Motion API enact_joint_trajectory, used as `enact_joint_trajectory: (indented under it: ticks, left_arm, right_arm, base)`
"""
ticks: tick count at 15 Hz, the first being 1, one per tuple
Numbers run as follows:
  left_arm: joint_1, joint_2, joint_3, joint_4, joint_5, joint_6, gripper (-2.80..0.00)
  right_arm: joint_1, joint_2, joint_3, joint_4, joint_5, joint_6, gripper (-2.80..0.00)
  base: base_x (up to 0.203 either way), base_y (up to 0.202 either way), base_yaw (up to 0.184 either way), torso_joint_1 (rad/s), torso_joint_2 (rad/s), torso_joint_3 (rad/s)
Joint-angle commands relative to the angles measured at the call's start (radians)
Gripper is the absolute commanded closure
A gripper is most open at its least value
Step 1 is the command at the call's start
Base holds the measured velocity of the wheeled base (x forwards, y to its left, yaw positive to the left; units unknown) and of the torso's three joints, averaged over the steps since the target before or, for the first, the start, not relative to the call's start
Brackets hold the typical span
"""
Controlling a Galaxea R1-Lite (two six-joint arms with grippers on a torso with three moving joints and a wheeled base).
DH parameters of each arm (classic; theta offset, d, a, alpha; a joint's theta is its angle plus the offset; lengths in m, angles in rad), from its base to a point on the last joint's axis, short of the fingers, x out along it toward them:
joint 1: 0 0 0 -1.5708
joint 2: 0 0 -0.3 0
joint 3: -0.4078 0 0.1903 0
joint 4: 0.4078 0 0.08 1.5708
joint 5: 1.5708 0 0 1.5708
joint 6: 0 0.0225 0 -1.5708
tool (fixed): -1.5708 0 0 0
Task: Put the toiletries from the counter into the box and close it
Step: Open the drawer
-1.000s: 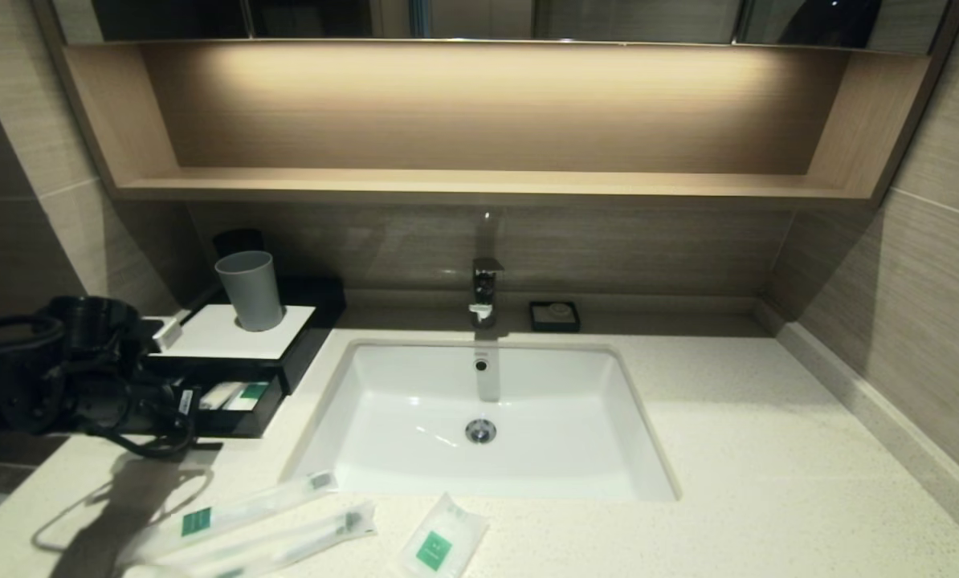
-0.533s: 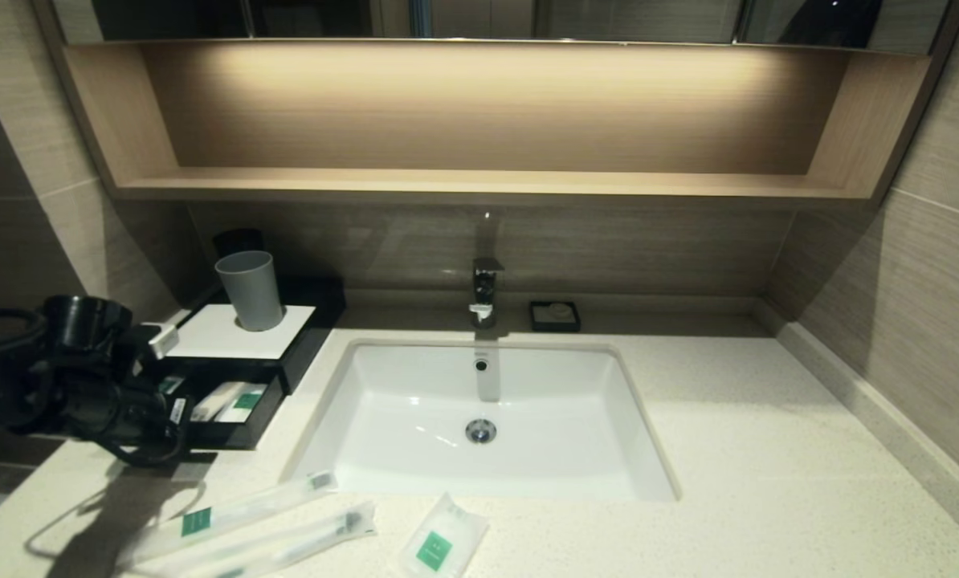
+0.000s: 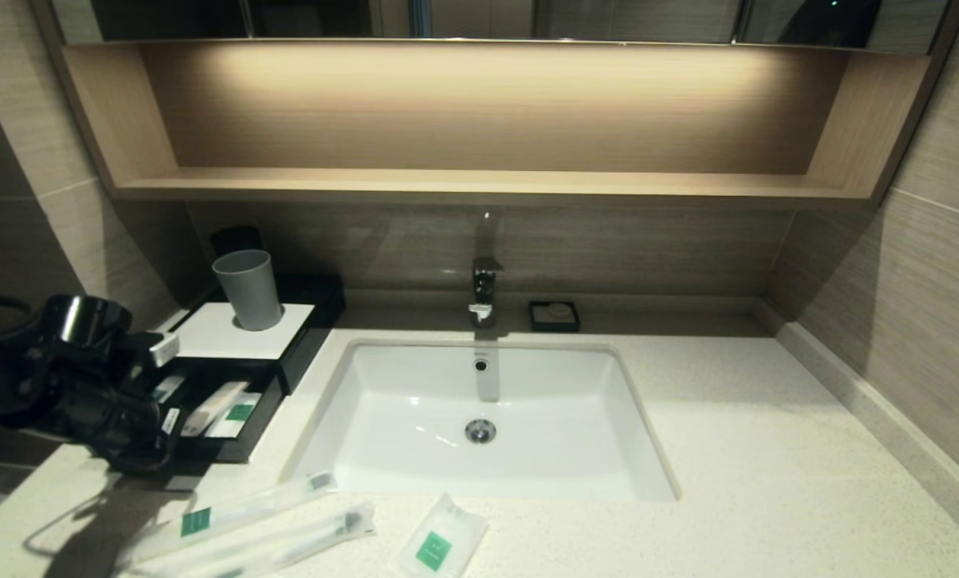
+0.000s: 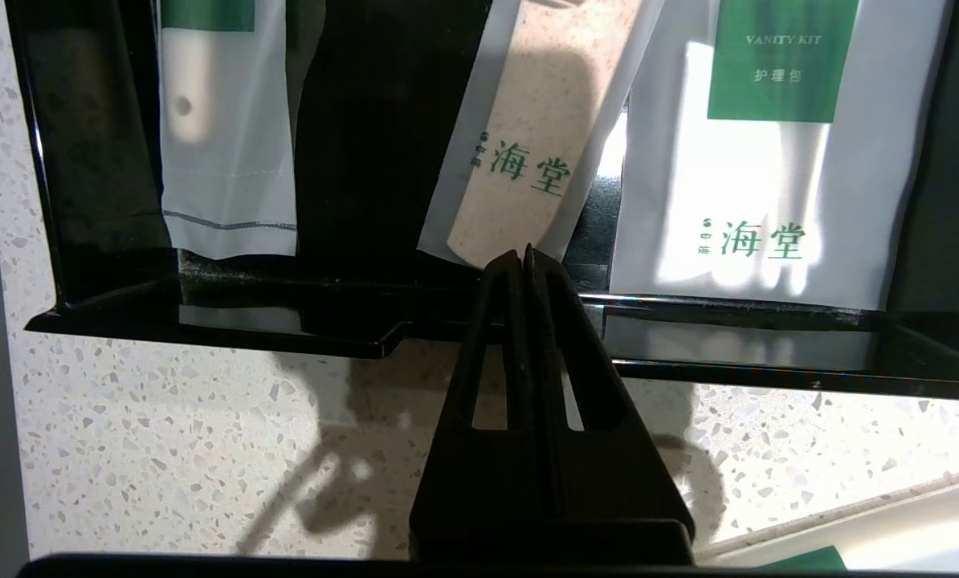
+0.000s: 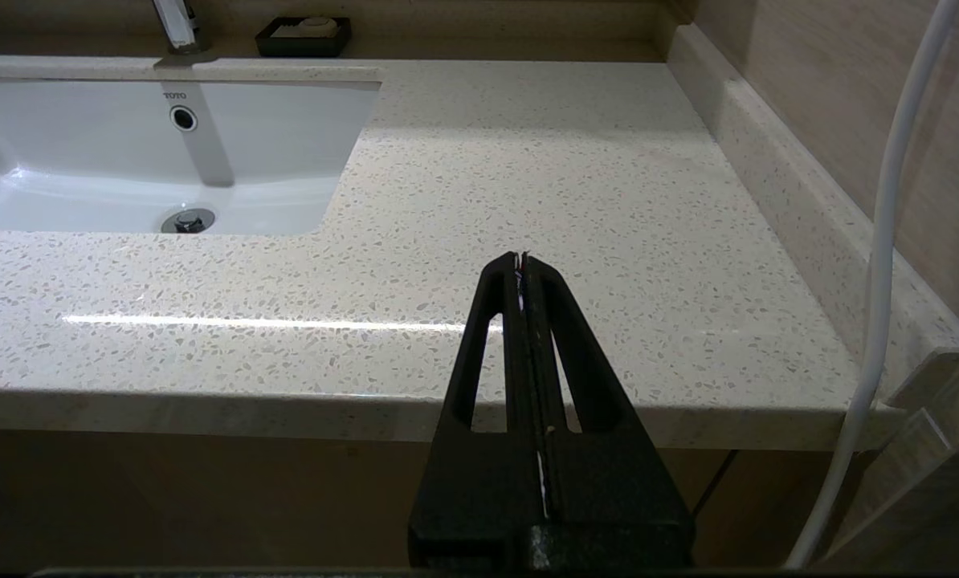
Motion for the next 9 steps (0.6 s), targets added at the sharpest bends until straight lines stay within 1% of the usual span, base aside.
enact_joint_trajectory:
  ticks: [1, 5, 9]
  left_arm:
    - [0.001, -0.003, -0.002, 0.0, 0.004, 0.001, 0.0]
    - [0.001, -0.007, -0.003, 0.015, 0.004, 0.001, 0.0]
    - [0.0, -0.029, -0.036, 0.103, 0.004, 0.001, 0.0]
  right_arm:
    - [0.0, 0.001, 0.002, -0.001, 0.0, 0.0, 0.0]
    - [0.0, 0.001, 0.002, -0.001, 0.0, 0.0, 0.0]
    - [0.0, 0.001, 0.002, -0.001, 0.0, 0.0, 0.0]
  base:
    - [0.0, 0.0, 0.0, 0.0, 0.0, 0.0]
    - [0.0, 0.0, 0.0, 0.0, 0.0, 0.0]
    - [0.0, 0.0, 0.0, 0.0, 0.0, 0.0]
